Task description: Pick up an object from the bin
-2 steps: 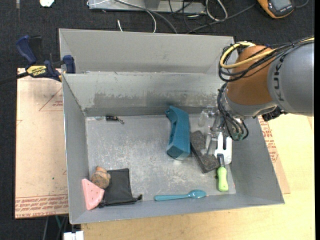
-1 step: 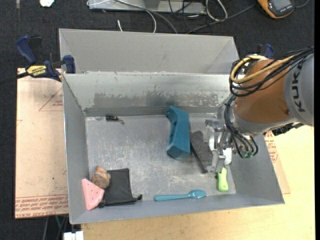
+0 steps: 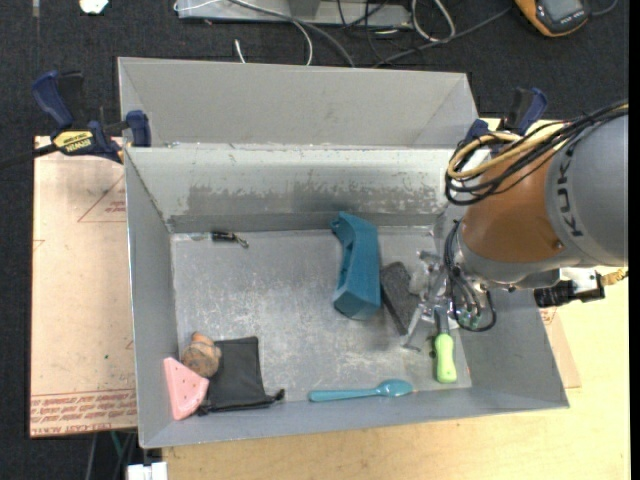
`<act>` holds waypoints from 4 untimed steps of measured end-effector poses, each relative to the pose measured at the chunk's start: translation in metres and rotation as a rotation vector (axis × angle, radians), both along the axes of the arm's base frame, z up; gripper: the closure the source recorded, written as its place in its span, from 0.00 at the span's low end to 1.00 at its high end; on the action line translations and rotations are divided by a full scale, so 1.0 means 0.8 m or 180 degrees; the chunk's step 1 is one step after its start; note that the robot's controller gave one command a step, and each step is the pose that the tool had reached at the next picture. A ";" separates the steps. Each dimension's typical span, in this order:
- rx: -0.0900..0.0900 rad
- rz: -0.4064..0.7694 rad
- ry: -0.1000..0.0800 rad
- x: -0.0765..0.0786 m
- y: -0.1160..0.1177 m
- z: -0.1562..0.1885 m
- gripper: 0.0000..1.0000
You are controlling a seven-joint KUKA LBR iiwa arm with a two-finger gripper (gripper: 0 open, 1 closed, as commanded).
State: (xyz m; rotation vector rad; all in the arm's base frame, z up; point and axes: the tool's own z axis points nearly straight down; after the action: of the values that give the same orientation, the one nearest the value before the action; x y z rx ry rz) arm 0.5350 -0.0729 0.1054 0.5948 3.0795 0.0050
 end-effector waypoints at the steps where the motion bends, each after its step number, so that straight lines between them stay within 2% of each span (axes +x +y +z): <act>1: -0.0004 -0.0331 -0.0071 -0.049 -0.024 -0.041 0.00; 2: 0.0006 -0.0620 -0.0022 -0.054 -0.048 -0.044 1.00; 4: 0.0005 -0.0618 -0.0022 -0.054 -0.047 -0.044 1.00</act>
Offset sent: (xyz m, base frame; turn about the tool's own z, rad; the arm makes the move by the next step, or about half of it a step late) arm -0.0439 -0.0389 -0.0354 0.1978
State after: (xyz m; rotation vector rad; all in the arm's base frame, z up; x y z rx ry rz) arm 0.4920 -0.1109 0.0698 0.8887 3.0009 0.0089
